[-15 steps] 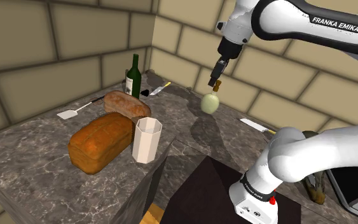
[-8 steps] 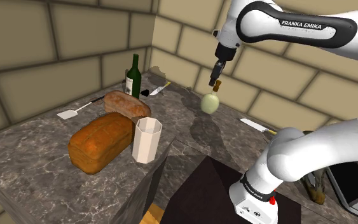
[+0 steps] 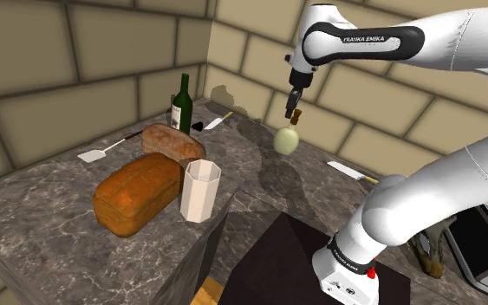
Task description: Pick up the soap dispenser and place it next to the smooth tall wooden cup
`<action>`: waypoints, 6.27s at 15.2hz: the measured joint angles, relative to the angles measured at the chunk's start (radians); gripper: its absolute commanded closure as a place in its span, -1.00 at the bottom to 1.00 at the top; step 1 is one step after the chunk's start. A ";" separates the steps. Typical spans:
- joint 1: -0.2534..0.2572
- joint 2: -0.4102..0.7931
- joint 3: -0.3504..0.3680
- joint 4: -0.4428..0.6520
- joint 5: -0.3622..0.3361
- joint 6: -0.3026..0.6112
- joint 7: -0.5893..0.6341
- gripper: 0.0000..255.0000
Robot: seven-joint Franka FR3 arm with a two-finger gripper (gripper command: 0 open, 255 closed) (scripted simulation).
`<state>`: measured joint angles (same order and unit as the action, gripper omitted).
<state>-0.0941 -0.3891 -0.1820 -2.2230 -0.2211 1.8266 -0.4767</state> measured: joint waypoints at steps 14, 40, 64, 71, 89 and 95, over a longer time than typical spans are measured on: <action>-0.092 0.475 -0.153 0.319 -0.007 0.070 -0.274 -1.00; -0.196 0.787 -0.191 0.518 0.034 0.145 -0.420 1.00; -0.190 0.725 -0.200 0.662 0.025 -0.053 -0.461 1.00; -0.191 0.718 -0.202 0.745 0.026 -0.140 -0.483 1.00; -0.213 0.767 -0.210 1.054 0.043 -0.392 -0.554 1.00; -0.235 0.824 -0.212 1.216 0.060 -0.495 -0.587 1.00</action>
<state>-0.3288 0.4346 -0.3943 -1.0067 -0.1614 1.3317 -1.0636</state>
